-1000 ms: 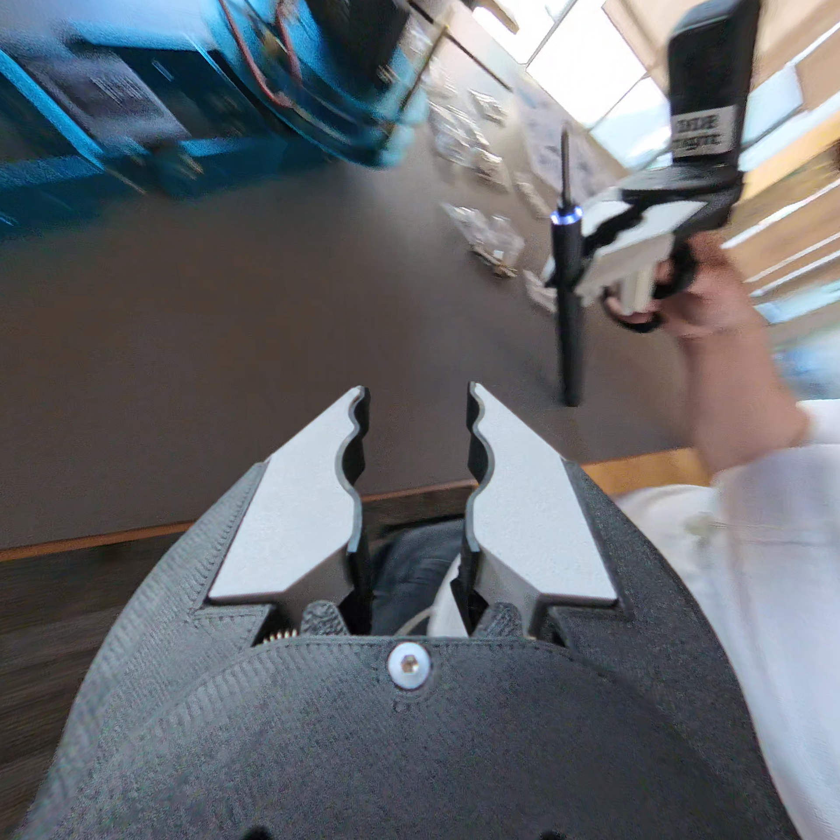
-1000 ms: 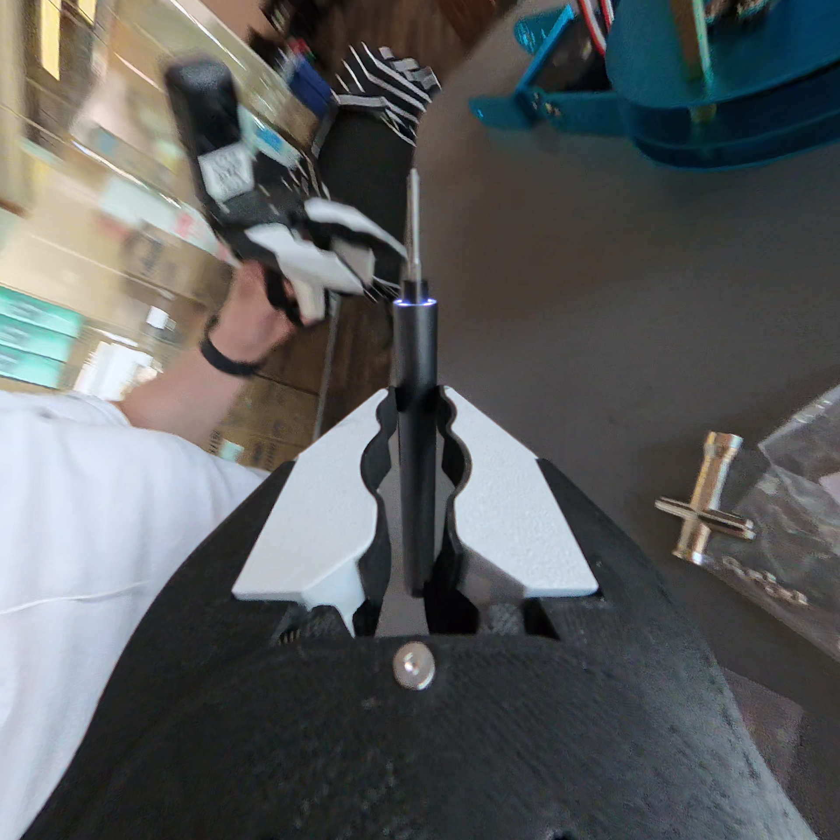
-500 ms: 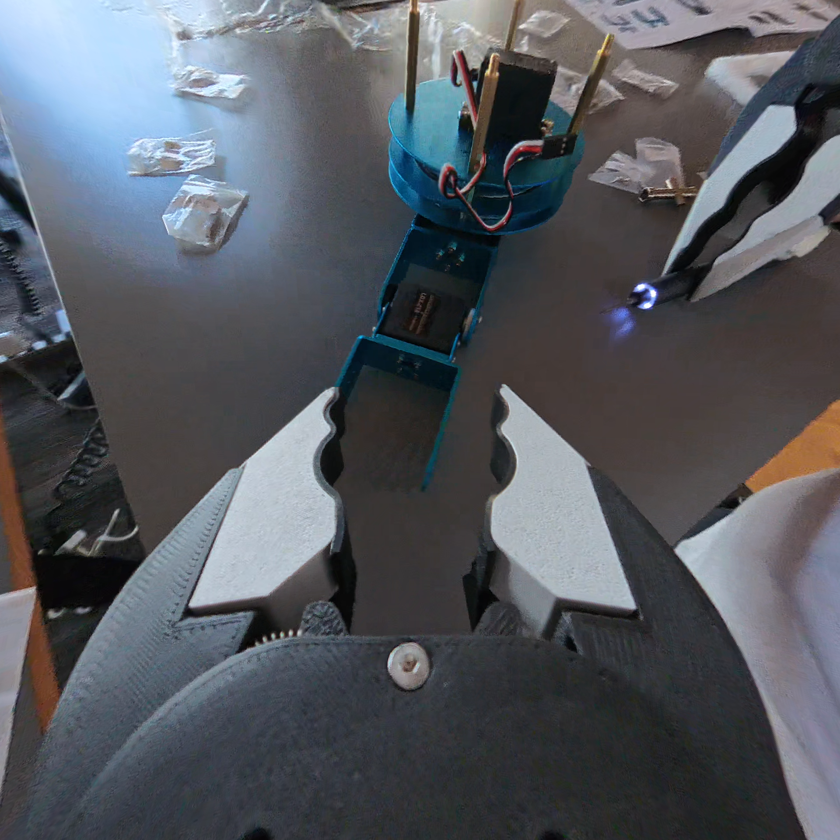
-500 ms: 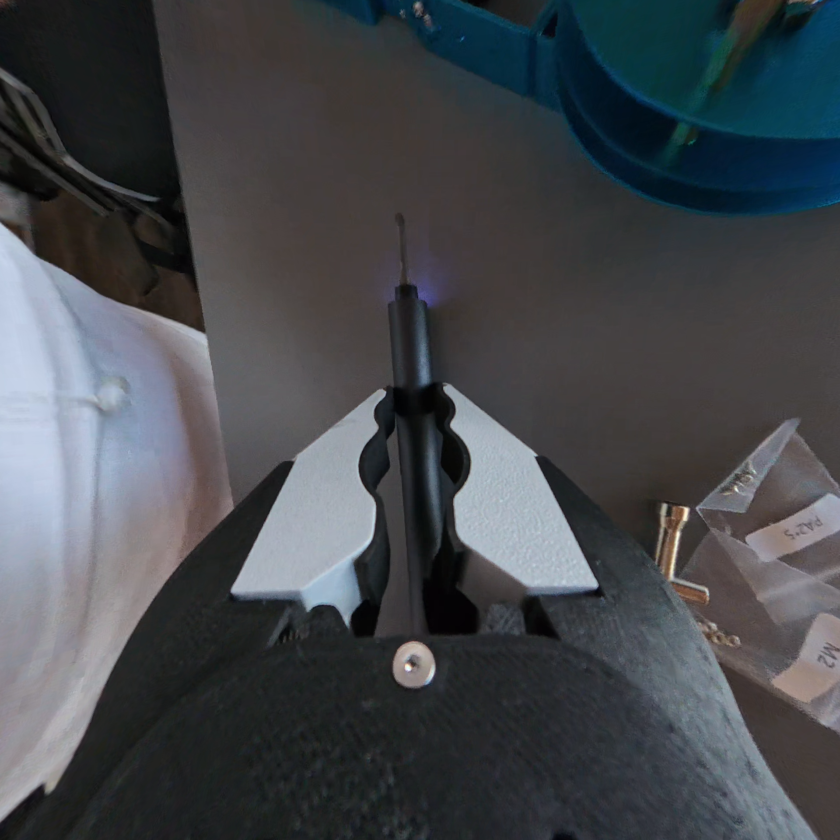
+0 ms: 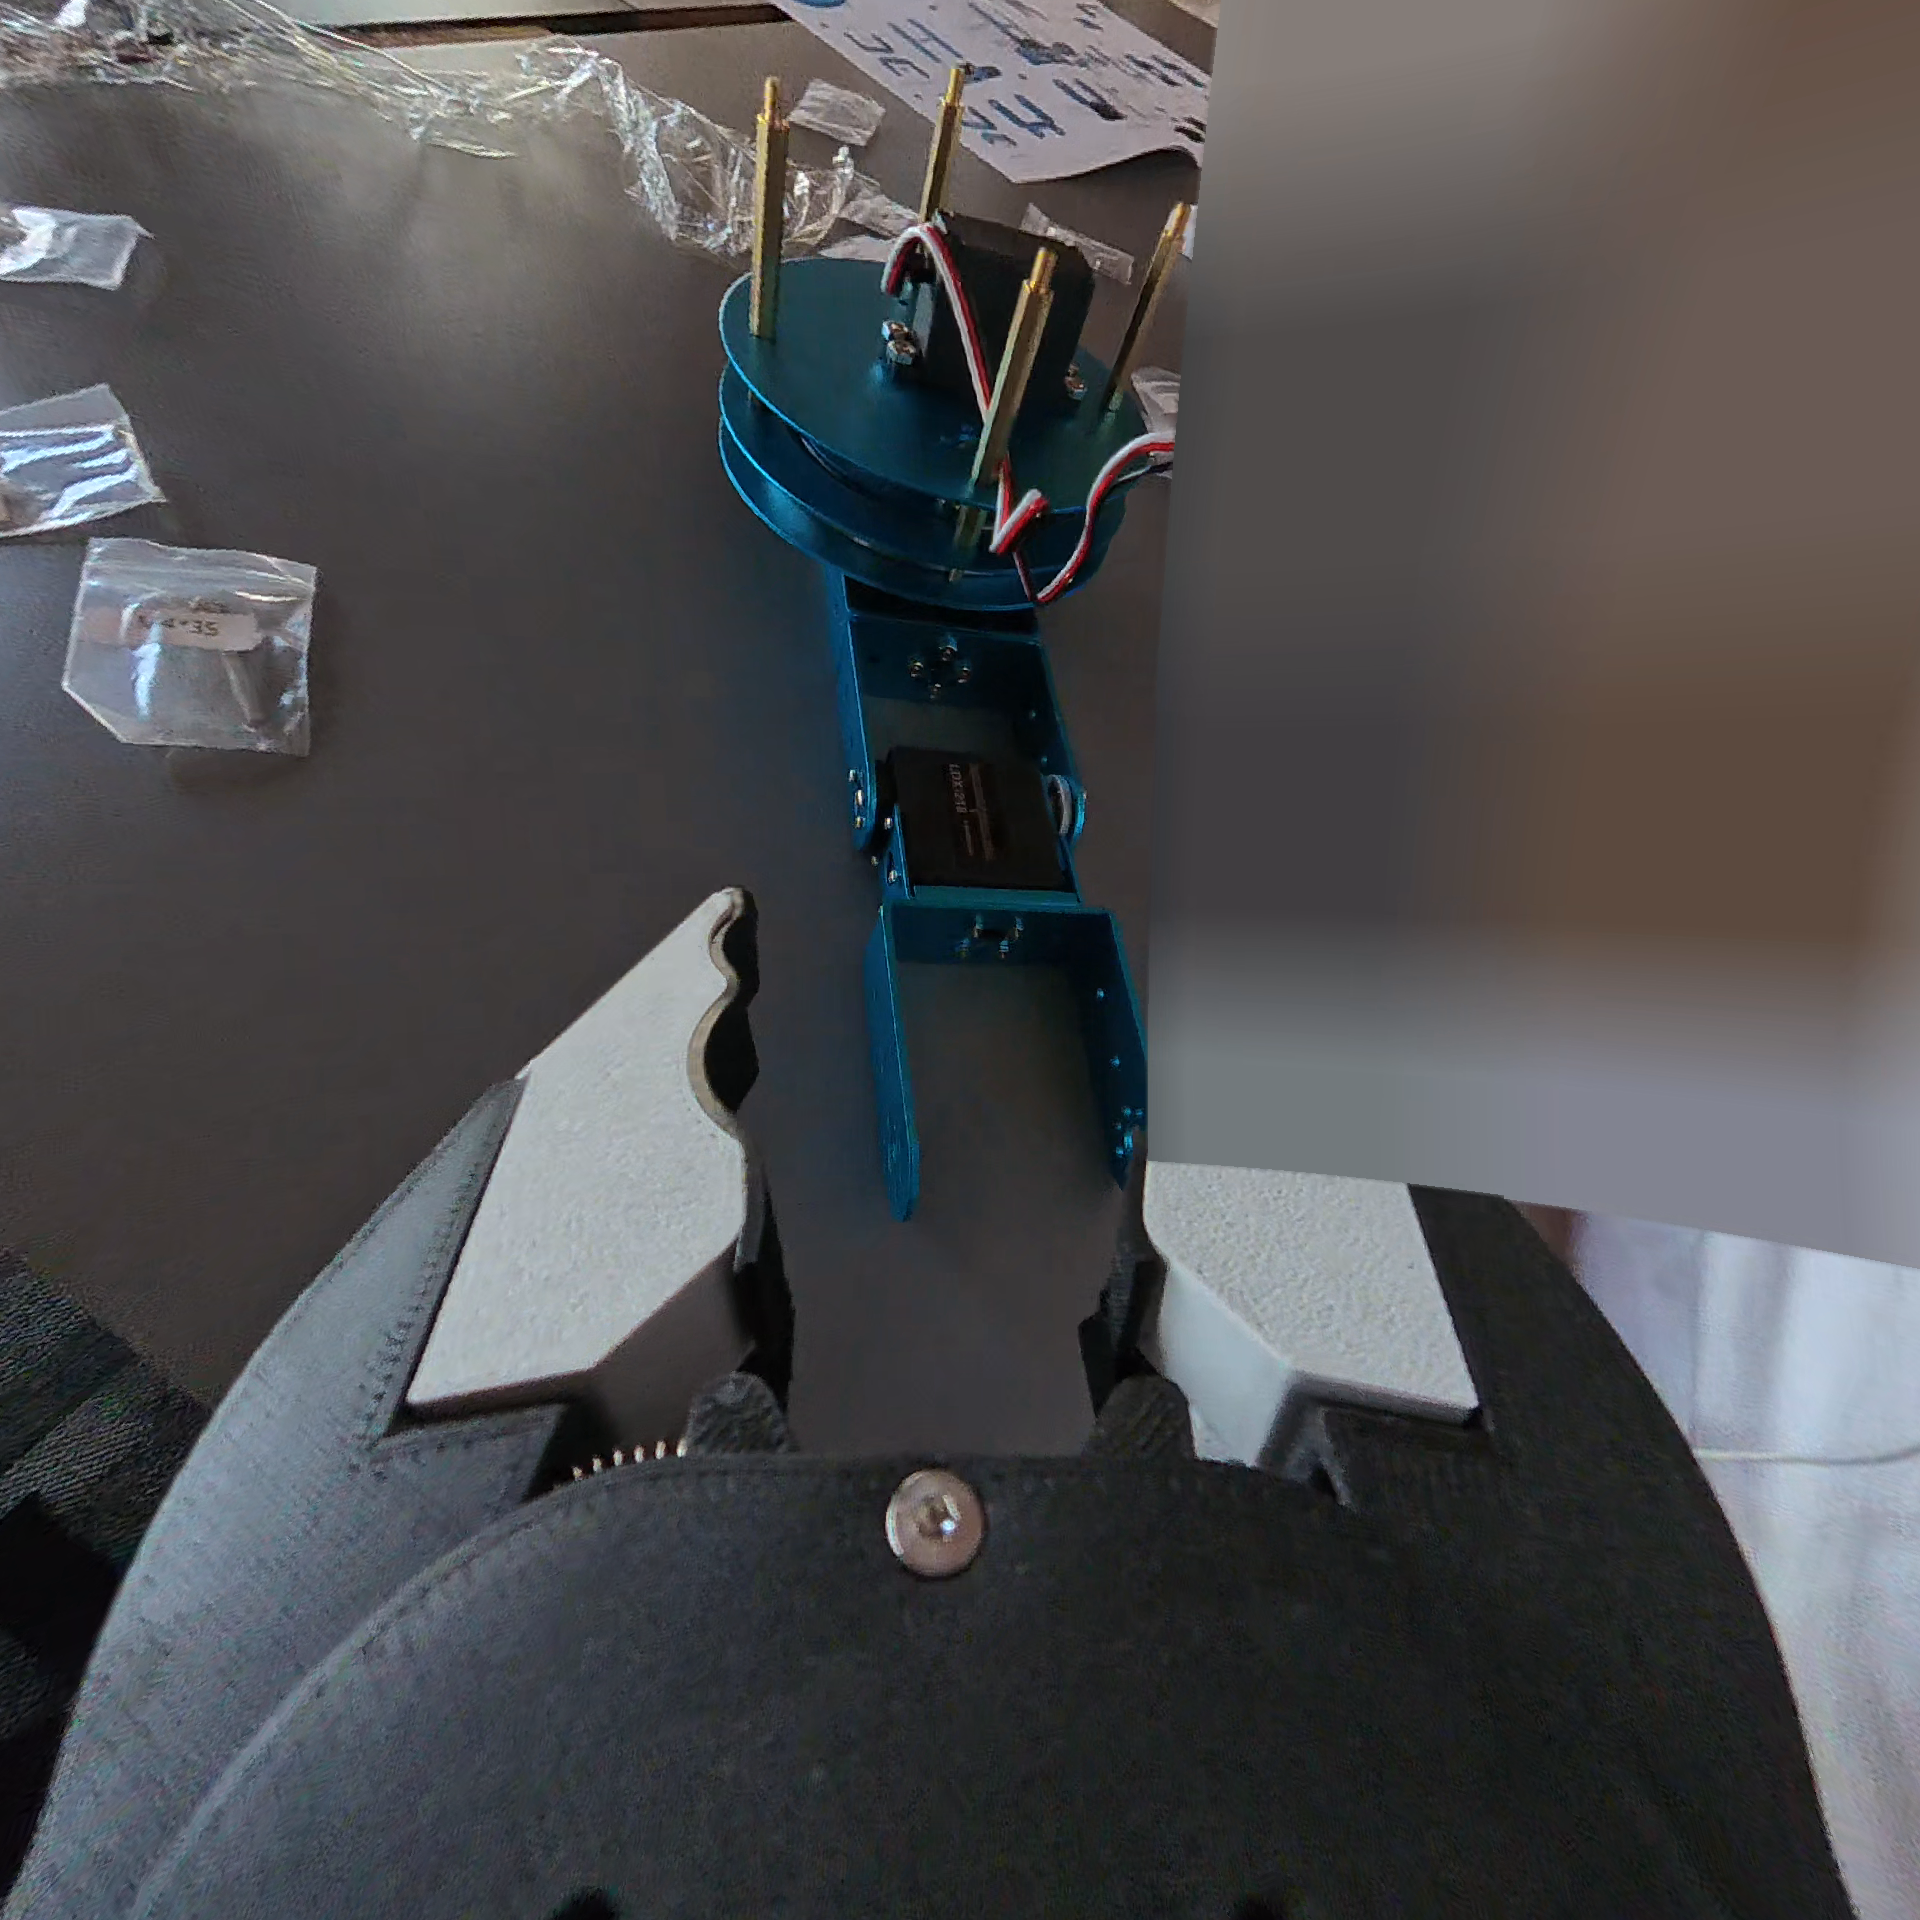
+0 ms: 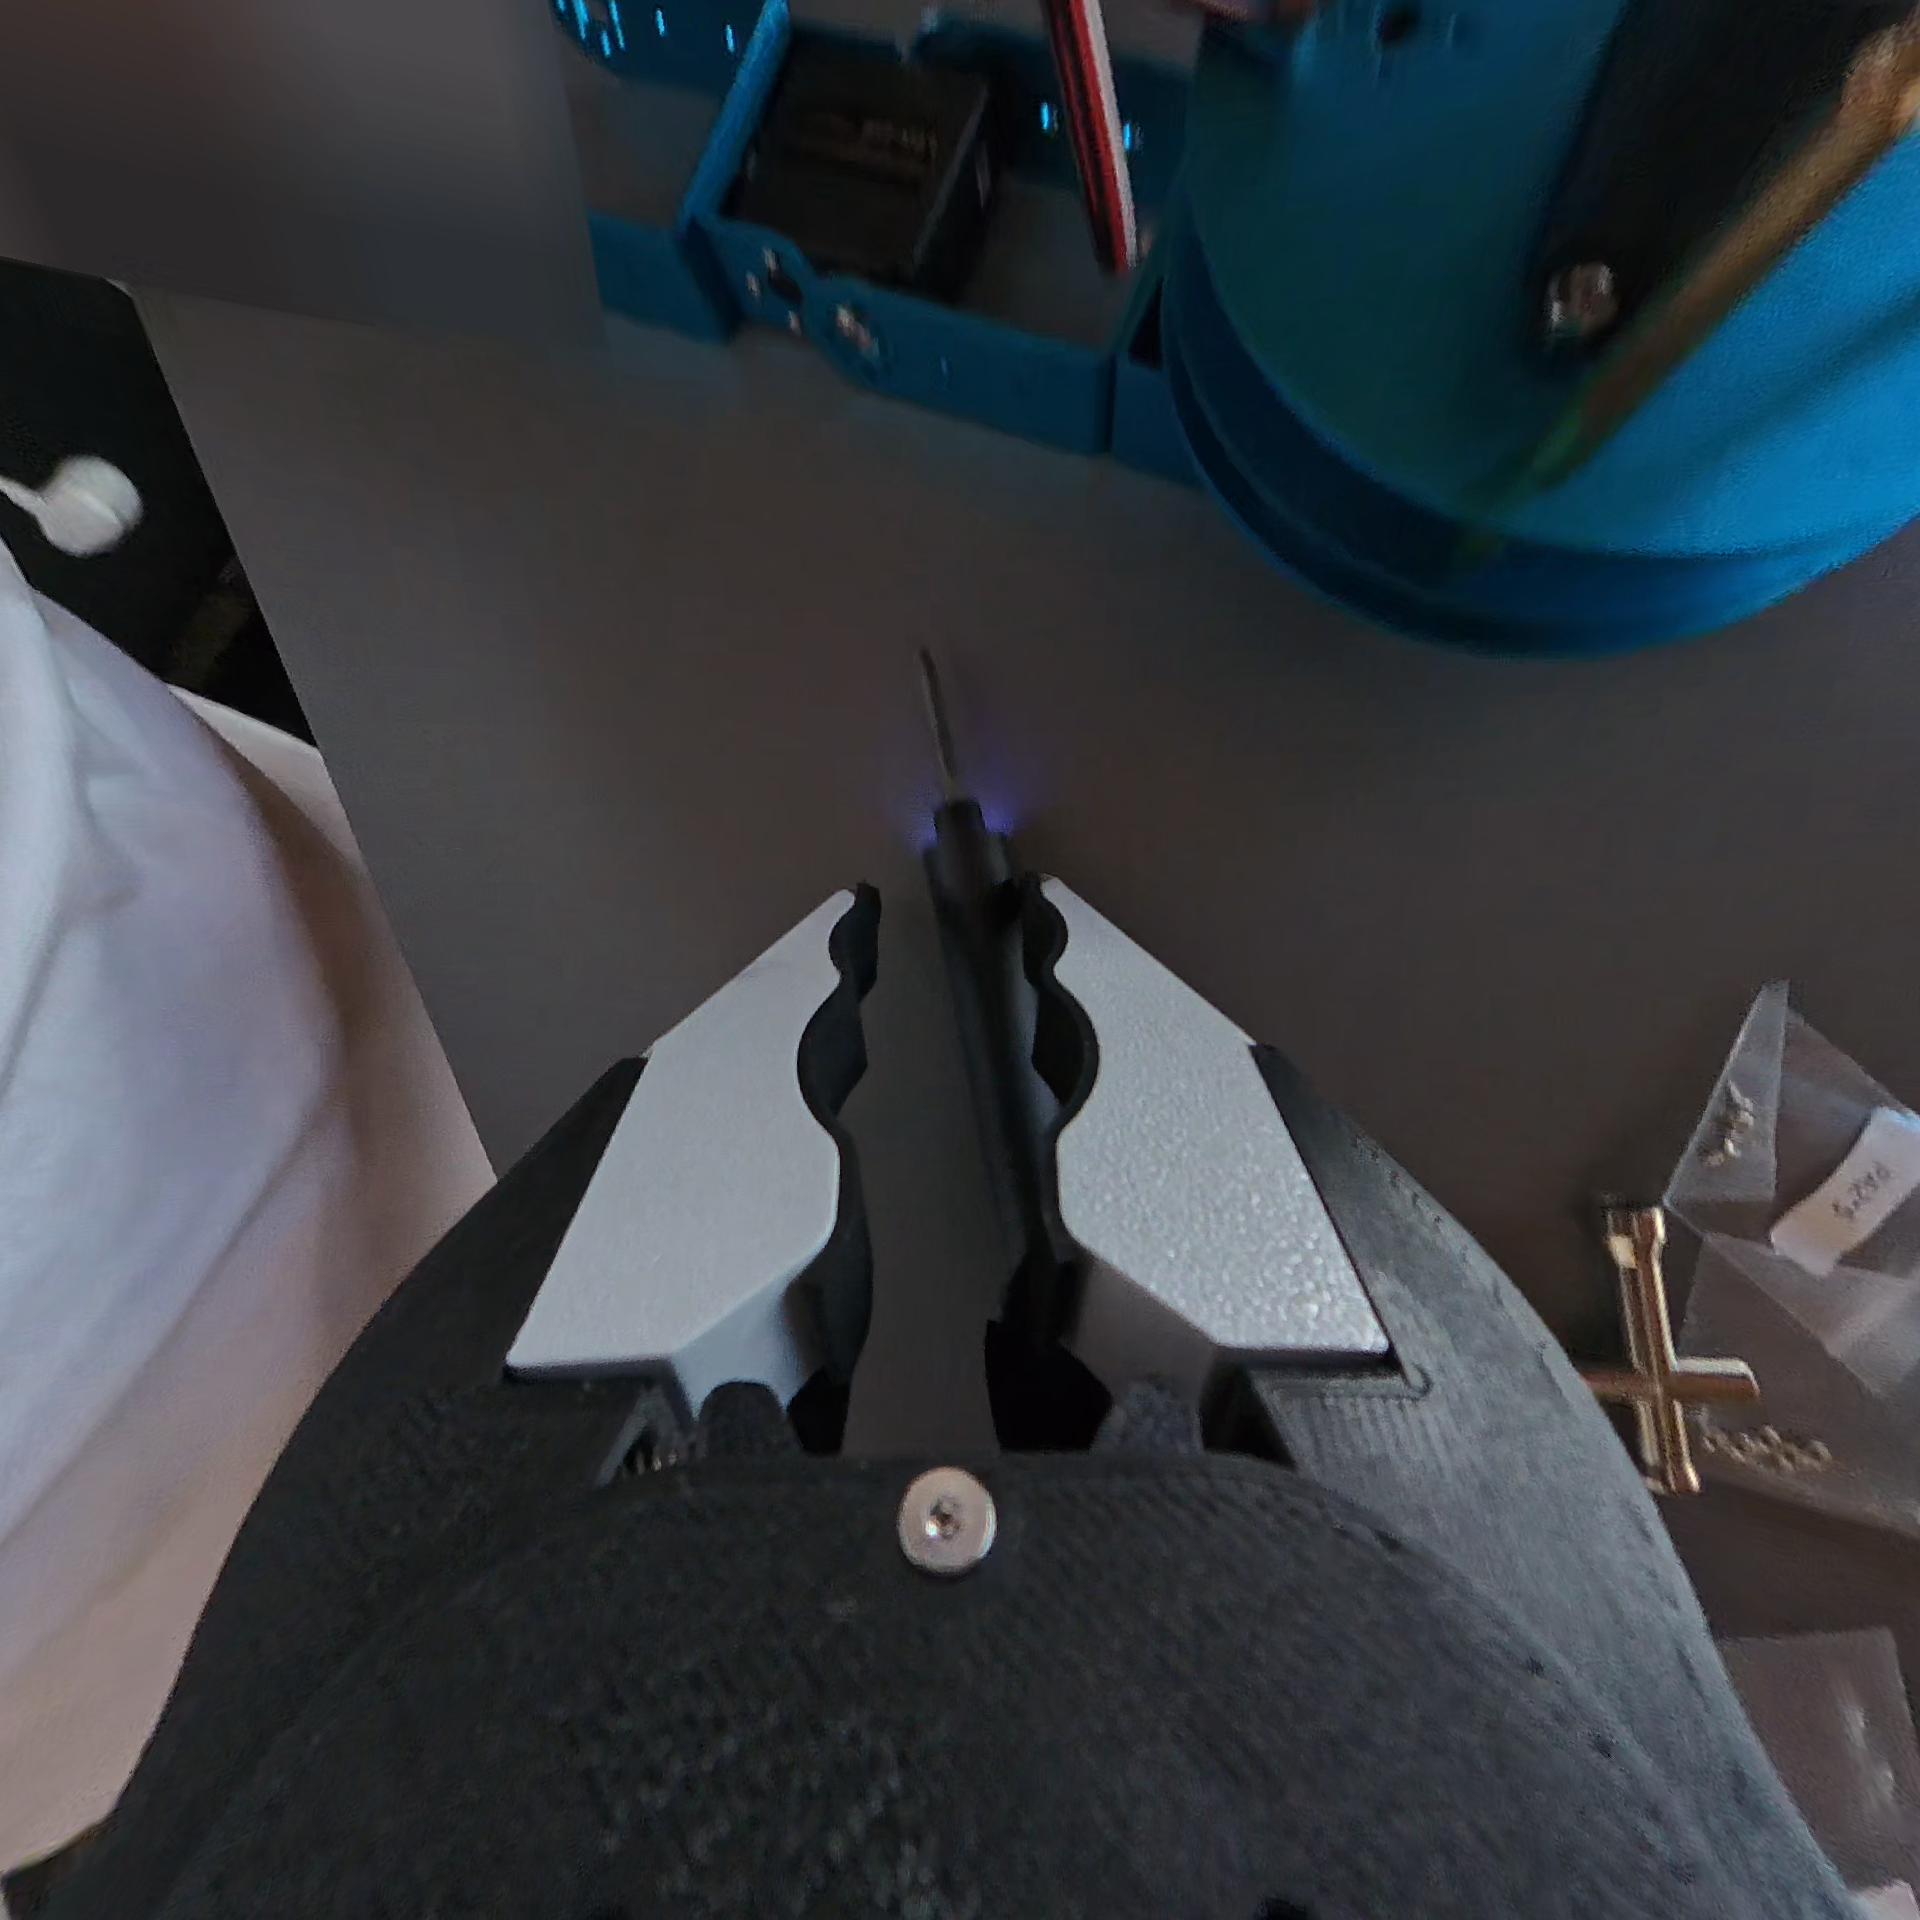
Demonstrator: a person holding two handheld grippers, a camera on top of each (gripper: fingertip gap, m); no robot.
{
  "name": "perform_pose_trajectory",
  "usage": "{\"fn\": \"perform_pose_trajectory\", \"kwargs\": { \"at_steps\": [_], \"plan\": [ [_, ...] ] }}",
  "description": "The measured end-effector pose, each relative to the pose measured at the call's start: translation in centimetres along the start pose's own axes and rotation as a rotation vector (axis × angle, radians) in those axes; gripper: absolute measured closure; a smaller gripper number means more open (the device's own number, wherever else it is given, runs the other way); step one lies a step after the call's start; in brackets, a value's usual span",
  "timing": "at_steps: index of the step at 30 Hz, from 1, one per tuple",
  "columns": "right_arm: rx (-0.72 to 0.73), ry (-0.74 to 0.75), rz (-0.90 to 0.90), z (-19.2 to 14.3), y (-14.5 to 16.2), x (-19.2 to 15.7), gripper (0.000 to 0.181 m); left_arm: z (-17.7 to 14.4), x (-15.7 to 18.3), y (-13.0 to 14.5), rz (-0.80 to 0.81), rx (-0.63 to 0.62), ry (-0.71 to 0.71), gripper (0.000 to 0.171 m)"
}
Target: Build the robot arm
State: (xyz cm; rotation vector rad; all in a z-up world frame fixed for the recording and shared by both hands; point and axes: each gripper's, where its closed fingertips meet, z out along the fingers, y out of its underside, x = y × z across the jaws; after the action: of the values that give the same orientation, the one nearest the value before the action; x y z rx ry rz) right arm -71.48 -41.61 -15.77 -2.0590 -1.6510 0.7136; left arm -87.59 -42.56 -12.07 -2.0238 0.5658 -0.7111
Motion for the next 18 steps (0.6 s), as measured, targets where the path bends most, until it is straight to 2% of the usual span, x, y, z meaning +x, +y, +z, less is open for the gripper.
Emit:
{"fn": "perform_pose_trajectory", "kwargs": {
  "at_steps": [1,5,10,18],
  "plan": [
    [0.026,0.012,-0.011,0.3,-0.8,-0.3,0.153,0.2,0.2,0.0,-0.006,-0.004,0.024,0.095],
    [0.134,0.079,-0.137,2.0,-4.4,-2.2,0.155,1.3,0.9,0.6,-0.044,-0.047,0.101,0.095],
    [0.19,0.232,-0.286,4.3,-7.2,-2.3,0.169,2.5,1.0,1.8,-0.022,-0.144,0.052,0.099],
    [0.318,0.241,-0.18,5.0,-9.0,-2.1,0.177,2.9,1.3,2.6,-0.019,-0.242,0.012,0.104]
  ]
}}
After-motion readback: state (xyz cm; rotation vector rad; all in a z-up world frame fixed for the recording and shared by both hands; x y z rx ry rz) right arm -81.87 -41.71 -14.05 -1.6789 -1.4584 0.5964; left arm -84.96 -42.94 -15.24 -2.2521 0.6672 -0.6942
